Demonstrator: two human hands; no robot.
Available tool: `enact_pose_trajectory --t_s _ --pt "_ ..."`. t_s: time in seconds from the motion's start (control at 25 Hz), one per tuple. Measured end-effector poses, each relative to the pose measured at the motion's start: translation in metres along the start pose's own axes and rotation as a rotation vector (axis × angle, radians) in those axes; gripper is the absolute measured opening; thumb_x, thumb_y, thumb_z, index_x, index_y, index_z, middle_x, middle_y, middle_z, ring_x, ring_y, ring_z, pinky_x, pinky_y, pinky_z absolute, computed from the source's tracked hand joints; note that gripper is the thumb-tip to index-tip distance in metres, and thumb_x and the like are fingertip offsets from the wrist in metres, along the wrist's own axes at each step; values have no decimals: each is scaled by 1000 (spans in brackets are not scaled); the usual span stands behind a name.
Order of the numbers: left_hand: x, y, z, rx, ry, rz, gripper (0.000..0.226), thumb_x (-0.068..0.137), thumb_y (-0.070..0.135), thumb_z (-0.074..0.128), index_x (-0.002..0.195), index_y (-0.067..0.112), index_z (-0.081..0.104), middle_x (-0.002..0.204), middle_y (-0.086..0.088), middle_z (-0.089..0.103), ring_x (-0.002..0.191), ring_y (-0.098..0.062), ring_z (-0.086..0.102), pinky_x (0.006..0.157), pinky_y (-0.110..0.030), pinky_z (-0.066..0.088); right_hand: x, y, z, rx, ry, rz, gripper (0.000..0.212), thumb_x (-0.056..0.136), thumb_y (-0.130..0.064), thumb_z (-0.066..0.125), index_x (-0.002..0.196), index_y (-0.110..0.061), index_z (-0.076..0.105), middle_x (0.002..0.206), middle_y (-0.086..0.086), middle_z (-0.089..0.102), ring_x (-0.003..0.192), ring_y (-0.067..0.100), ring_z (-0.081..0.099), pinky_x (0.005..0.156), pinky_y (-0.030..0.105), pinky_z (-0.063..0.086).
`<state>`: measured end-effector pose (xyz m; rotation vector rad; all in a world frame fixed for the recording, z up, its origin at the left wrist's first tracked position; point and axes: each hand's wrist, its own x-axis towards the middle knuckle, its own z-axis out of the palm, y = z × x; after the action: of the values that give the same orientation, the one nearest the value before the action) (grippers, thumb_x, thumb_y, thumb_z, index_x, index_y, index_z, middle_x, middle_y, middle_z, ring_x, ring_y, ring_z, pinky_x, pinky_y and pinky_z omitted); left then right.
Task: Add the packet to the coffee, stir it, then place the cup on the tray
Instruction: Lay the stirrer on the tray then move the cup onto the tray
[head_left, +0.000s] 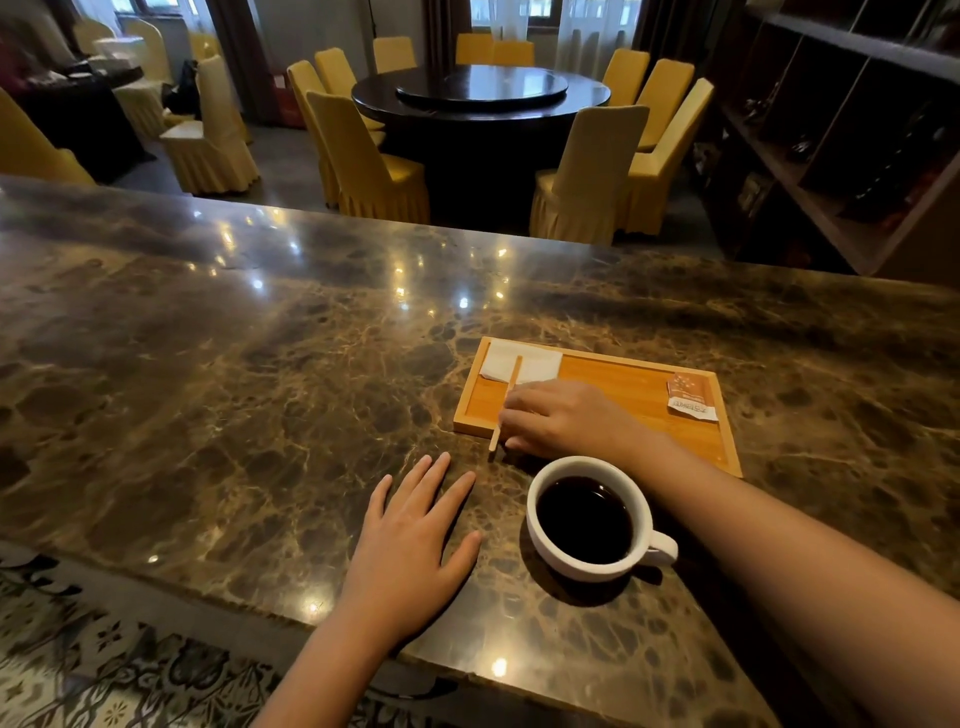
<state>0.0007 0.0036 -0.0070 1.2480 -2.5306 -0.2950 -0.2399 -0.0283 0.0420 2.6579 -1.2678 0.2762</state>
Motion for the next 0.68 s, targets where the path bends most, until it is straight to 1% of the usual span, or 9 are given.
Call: enact_pose_trajectory --t_s 0.08,0.16,0.28,0.36,0.4,0.44,0.52,0.56,0.68 --pt "0 0 0 -5 2 4 60 83 57 24 139 35 25 151 3 16 136 -8 1 111 -42 1 -8 0 -8 -27 4 37 32 92 -33 47 100 -8 64 99 13 70 84 24 67 59 35 58" --pt "0 0 0 -6 -1 8 60 83 57 24 139 35 24 151 3 16 136 -8 1 111 -42 1 -24 1 -18 -39 63 132 25 88 -28 56 101 -8 64 102 15 70 87 26 67 62 36 58" --pt "0 -1 1 5 -5 13 60 83 58 22 139 35 23 151 3 16 136 -7 -1 111 -41 0 -64 -8 -34 100 240 435 25 85 -24 61 106 -10 65 108 13 68 96 26 64 75 33 55" --pt "0 -1 1 4 -3 18 61 83 57 22 139 34 24 151 2 17 135 -7 0 111 -42 1 -89 -27 -43 310 333 665 21 88 -22 59 106 -15 66 105 4 67 96 18 62 76 21 51" --pt "1 -1 1 0 2 21 61 83 57 22 139 33 25 151 1 18 135 -7 1 111 -42 2 -99 -38 -47 402 343 758 19 88 -22 59 105 -17 66 102 -2 66 93 12 61 73 15 48" --pt "1 -1 1 -3 6 22 61 83 57 22 139 33 26 151 0 19 135 -8 2 111 -43 3 -106 -49 -50 483 329 837 18 88 -21 58 104 -20 66 100 -8 65 89 6 60 71 13 46" --pt "1 0 0 -9 10 25 62 82 57 21 139 32 27 150 -1 20 135 -9 3 111 -44 4 -117 -70 -53 626 283 949 17 88 -21 57 102 -25 67 94 -16 64 78 2 60 69 15 46" --pt "1 1 0 -10 8 29 63 82 57 20 139 32 27 150 -1 20 135 -9 4 111 -45 5 -122 -79 -54 689 264 986 17 88 -21 57 100 -27 67 87 -18 65 73 2 61 67 17 48" --pt "2 0 -1 -6 -4 35 65 81 59 17 139 31 26 151 -2 19 136 -11 4 111 -46 4 -130 -96 -51 855 220 1039 15 89 -21 57 90 -29 70 70 -12 68 63 1 62 58 16 48"
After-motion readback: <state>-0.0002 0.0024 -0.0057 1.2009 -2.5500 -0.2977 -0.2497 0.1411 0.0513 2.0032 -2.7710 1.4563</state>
